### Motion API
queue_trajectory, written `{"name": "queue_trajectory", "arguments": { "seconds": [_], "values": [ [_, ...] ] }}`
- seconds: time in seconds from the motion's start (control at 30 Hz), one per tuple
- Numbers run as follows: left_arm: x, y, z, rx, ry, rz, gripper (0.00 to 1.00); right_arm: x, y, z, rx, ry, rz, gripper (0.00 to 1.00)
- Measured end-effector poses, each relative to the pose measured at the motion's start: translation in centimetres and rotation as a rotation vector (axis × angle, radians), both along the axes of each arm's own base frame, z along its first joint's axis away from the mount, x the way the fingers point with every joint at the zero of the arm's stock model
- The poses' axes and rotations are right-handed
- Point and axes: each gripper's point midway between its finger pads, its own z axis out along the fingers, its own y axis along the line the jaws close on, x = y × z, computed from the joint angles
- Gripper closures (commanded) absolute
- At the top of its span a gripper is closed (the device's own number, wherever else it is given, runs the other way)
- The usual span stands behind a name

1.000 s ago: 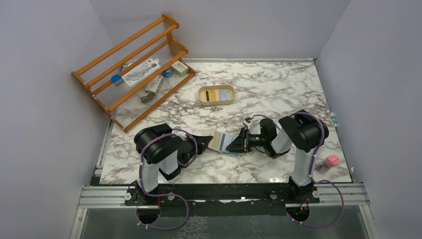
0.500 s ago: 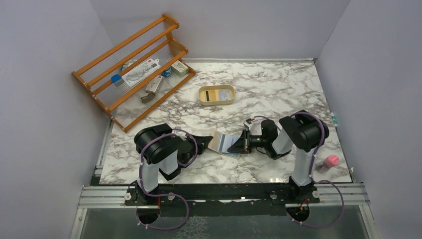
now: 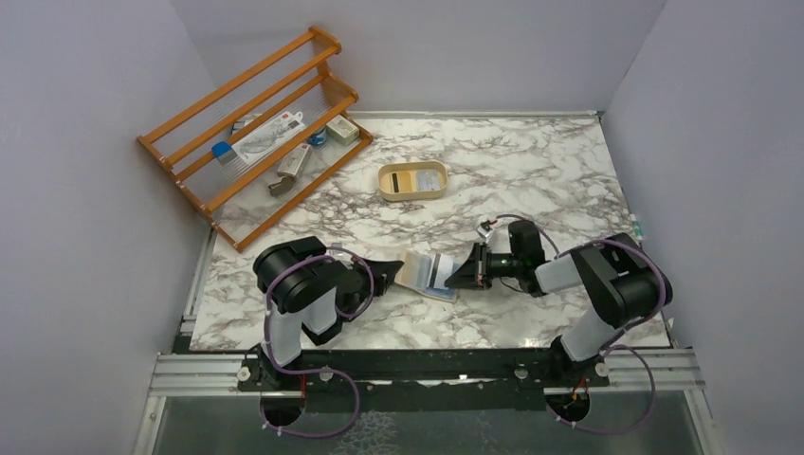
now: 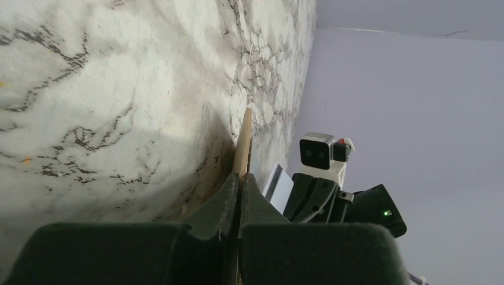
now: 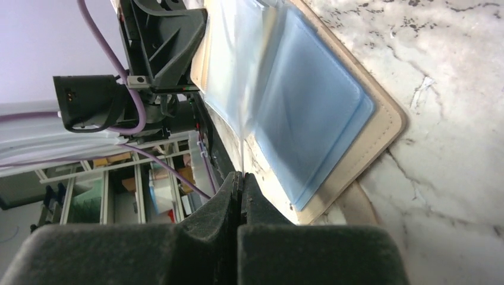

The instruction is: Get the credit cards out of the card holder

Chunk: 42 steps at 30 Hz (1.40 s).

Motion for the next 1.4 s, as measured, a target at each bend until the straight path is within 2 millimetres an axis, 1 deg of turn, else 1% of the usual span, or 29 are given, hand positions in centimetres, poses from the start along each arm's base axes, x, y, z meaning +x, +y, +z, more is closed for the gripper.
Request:
{"name": "queue_trajectory", "arguments": {
  "seconds": [0.13,0.27,0.37,0.43,0.5,0.57,0.67,0.77,0.83,0.93,1.1,1.17,1.2,1.23,1.4],
  "values": [
    [-0.2,0.2,0.2,-0.002,-0.004,0.000,1.00,0.5,-0.5,1.1,-0.058,-0.042,-0.004,0.99],
    [-0.3,0.3,0.3,0.001,-0.005,0.001,1.00,1.3,-0.8,2.8,-0.110,-0.096,-0.002,0.99],
    [-0.3,0.4,0.3,0.006,-0.009,0.001,1.00,2.4,-1.0,4.1,-0.149,-0.130,-0.006,1.00],
    [-0.3,0.5,0.3,0.009,-0.011,0.001,1.00,3.6,-1.1,5.1,-0.170,-0.157,-0.010,0.99],
    [-0.3,0.5,0.3,0.010,-0.012,0.001,1.00,5.2,-0.9,6.5,-0.185,-0.200,-0.010,0.99],
    [-0.3,0.5,0.3,0.012,-0.013,0.000,1.00,7.4,-0.5,8.0,-0.197,-0.247,-0.006,1.00],
    [-0.3,0.5,0.3,0.013,-0.014,0.000,1.00,12.0,0.6,9.6,-0.225,-0.313,0.017,0.99],
    [-0.3,0.5,0.3,0.013,-0.014,0.000,1.00,17.0,1.8,10.3,-0.250,-0.367,0.044,0.99],
    [-0.3,0.5,0.3,0.013,-0.015,0.000,1.00,19.8,2.4,10.4,-0.261,-0.393,0.051,0.99],
    [-0.3,0.5,0.3,0.014,-0.016,-0.001,1.00,23.0,2.8,10.6,-0.277,-0.410,0.048,0.99],
    [-0.4,0.6,0.7,0.013,-0.025,-0.001,1.00,27.2,3.2,11.4,-0.315,-0.461,0.037,0.99],
    [-0.5,0.7,0.7,0.016,-0.025,-0.001,1.00,28.3,3.3,11.2,-0.334,-0.474,0.040,1.00],
    [-0.5,0.8,0.6,0.018,-0.024,0.000,1.00,29.0,3.2,10.6,-0.356,-0.474,0.044,0.99],
    [-0.5,0.8,0.6,0.019,-0.024,0.000,1.00,29.1,3.2,10.5,-0.358,-0.473,0.044,0.99],
    [-0.4,1.0,0.6,0.021,-0.026,0.004,1.00,28.9,2.2,7.3,-0.431,-0.415,0.061,0.99]
  ]
}}
